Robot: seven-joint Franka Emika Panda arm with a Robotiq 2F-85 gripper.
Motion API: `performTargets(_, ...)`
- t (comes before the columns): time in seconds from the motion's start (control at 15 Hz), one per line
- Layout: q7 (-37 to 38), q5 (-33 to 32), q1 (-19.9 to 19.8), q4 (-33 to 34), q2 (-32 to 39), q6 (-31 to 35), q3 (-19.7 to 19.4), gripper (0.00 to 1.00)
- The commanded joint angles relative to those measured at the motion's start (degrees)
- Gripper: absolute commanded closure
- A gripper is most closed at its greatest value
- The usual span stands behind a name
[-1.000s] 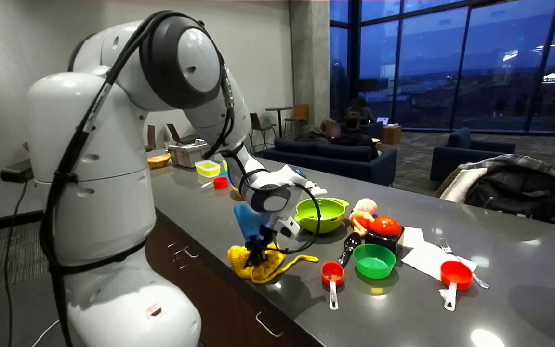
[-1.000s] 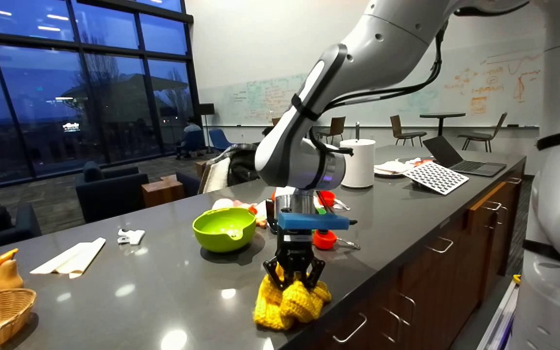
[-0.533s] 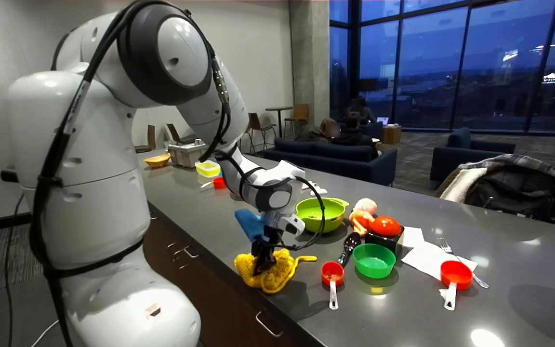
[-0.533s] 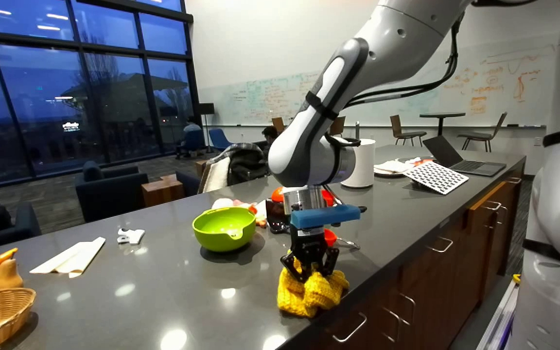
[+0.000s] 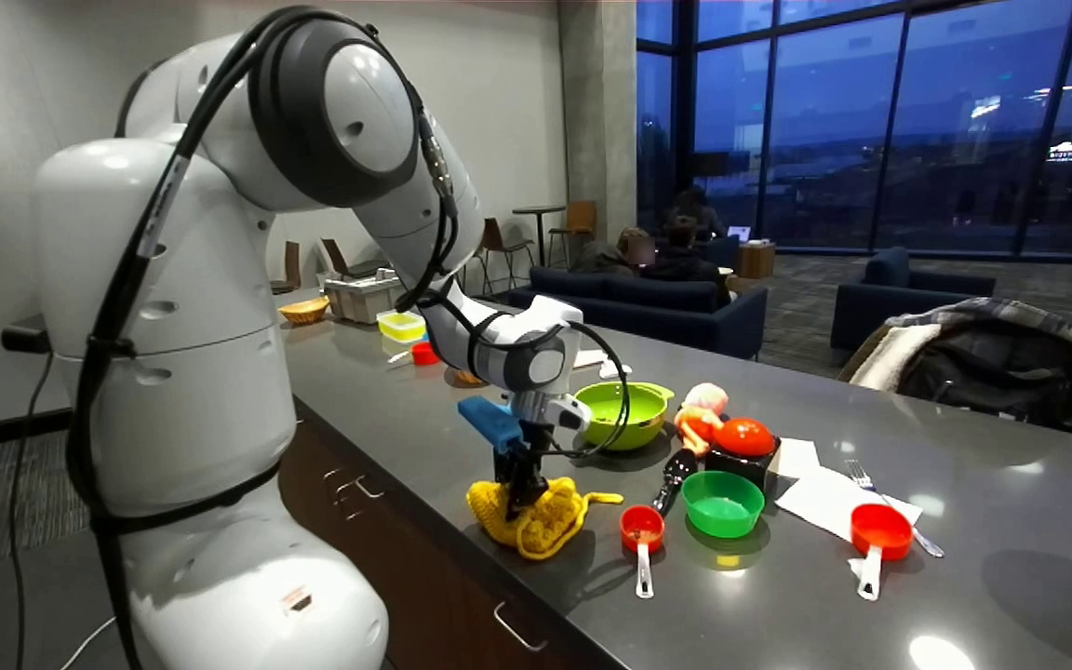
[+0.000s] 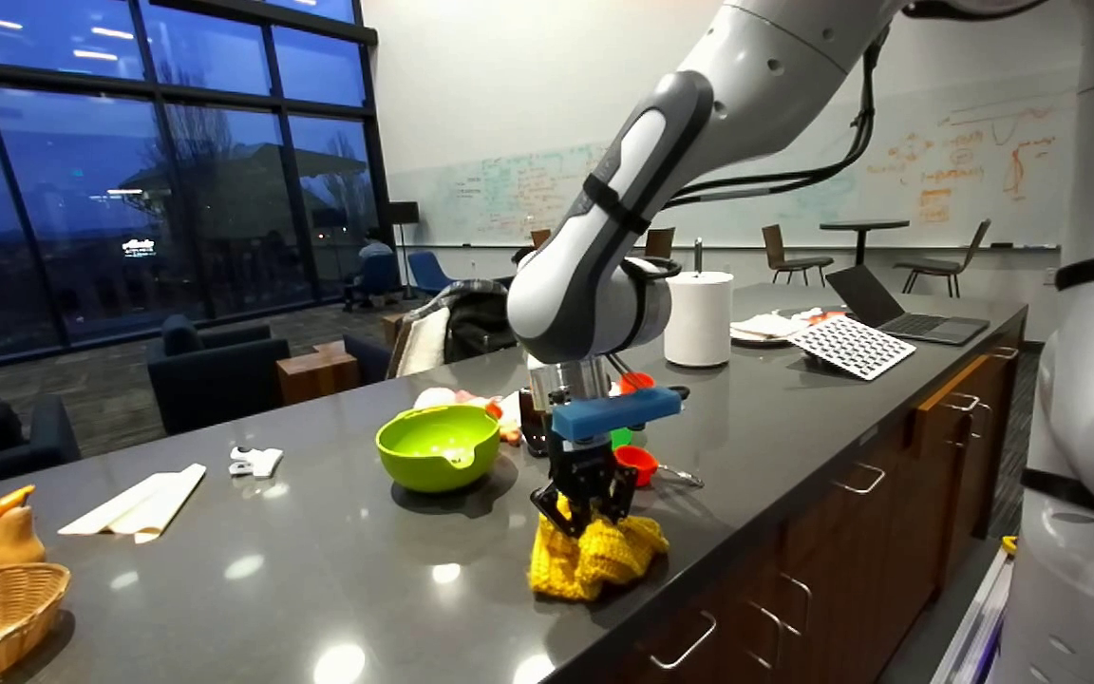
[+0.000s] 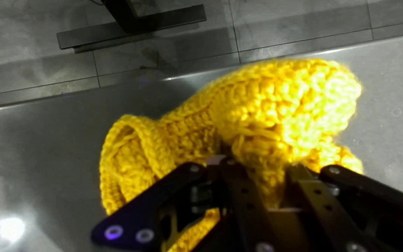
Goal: Use the cloth to wipe the surface of the counter
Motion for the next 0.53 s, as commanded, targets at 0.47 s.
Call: performTargets(0.47, -1.5, -0.9, 2.5, 10.7, 7.4, -0.2, 2.1, 0.95)
